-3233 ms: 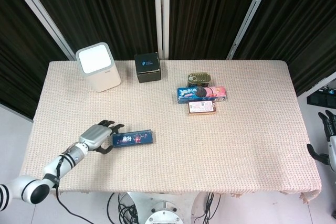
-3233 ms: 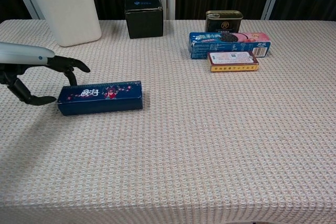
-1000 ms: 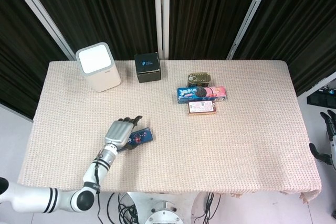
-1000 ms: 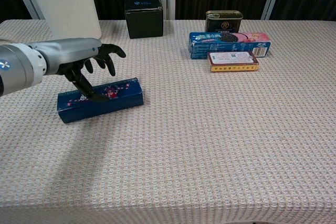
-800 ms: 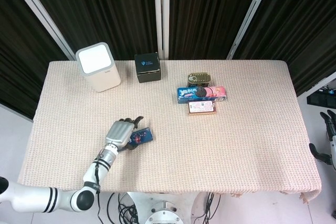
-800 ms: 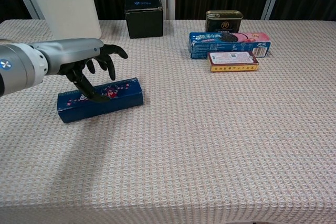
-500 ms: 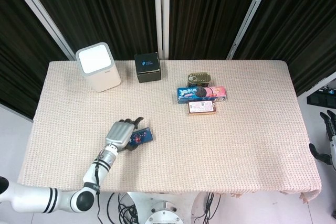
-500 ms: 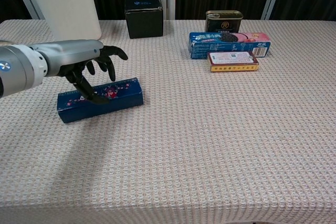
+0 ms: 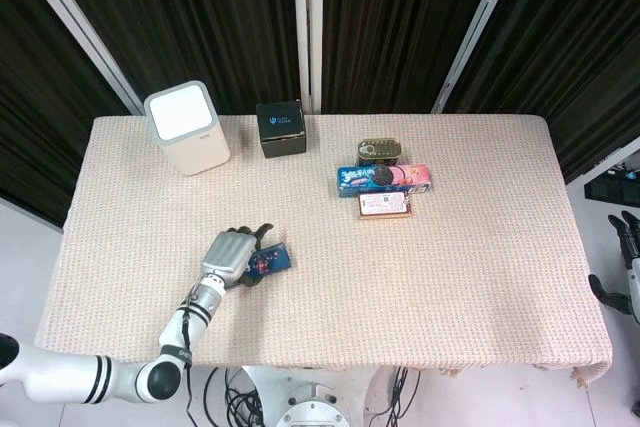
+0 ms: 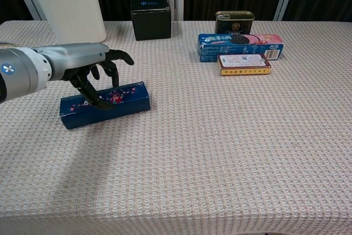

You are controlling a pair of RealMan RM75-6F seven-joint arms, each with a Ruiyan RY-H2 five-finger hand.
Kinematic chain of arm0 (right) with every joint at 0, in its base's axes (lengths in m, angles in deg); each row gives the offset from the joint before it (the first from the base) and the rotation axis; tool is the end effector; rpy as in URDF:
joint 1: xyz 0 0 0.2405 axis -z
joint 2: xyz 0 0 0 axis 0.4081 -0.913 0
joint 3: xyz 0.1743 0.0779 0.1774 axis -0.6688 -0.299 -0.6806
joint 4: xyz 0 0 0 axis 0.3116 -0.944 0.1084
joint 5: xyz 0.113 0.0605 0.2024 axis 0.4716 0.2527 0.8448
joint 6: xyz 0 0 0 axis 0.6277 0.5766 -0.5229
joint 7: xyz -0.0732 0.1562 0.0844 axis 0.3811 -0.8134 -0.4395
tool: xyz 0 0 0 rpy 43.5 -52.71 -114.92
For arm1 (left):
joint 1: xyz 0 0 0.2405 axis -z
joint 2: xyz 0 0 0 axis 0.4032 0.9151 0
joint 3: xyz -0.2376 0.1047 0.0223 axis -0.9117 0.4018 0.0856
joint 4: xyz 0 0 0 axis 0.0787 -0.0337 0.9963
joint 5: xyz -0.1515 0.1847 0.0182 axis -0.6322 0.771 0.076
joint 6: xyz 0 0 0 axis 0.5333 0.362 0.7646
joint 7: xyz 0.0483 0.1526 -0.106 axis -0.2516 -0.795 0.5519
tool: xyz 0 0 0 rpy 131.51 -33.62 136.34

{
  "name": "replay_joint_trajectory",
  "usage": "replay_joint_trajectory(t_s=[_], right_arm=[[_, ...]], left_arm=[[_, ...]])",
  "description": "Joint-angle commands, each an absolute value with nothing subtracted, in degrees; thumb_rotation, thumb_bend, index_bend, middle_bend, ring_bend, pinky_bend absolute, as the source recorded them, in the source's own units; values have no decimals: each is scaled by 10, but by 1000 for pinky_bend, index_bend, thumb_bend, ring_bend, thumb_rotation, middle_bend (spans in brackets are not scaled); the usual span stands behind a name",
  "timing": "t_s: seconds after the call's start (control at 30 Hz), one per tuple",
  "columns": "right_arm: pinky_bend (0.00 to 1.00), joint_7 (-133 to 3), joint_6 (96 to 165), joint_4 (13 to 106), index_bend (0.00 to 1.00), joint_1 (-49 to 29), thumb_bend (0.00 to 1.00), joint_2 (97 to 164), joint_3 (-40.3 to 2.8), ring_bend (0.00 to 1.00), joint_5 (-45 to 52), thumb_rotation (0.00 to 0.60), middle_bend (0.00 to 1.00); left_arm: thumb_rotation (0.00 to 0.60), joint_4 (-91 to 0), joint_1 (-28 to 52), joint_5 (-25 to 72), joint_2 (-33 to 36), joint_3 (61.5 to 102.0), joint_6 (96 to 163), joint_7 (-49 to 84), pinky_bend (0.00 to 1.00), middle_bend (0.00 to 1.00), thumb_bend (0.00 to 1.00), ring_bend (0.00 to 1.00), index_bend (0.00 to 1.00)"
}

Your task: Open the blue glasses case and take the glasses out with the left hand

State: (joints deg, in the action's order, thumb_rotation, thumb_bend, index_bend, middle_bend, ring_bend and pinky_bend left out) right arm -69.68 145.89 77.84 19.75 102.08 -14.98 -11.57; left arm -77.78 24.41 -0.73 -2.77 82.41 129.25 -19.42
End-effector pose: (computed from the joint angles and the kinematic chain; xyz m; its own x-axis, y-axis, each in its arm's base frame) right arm -0.3640 -0.2426 0.1971 0.4036 -0.0161 0.9148 -0.9042 0.1456 0.4015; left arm -0.1056 0.3404 -0.0802 0.4017 0.4503 0.7974 0.9140 -0.2514 -0.3184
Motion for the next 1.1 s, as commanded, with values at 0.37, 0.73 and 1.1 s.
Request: replay_joint_trajectory(t_s=[0.37,0.73,1.1], right_arm=[[0,-694,1455,779,0,197,274,1022,-149,0,-113,600,0],[0,-694,1453,777,0,196,274,1022,-148,0,-112,600,0],[0,-687,1449,778,0,194,274,1024,-147,0,-110,600,0]], left_arm=[[600,-783,245,-23,-17,816,1280,-170,282,440,319,219,130],[600,-782,251,-78,5,796,1239,-129,295,467,359,235,133],[600,-753,263,-92,7,811,1241,-135,366,269,358,210,141]])
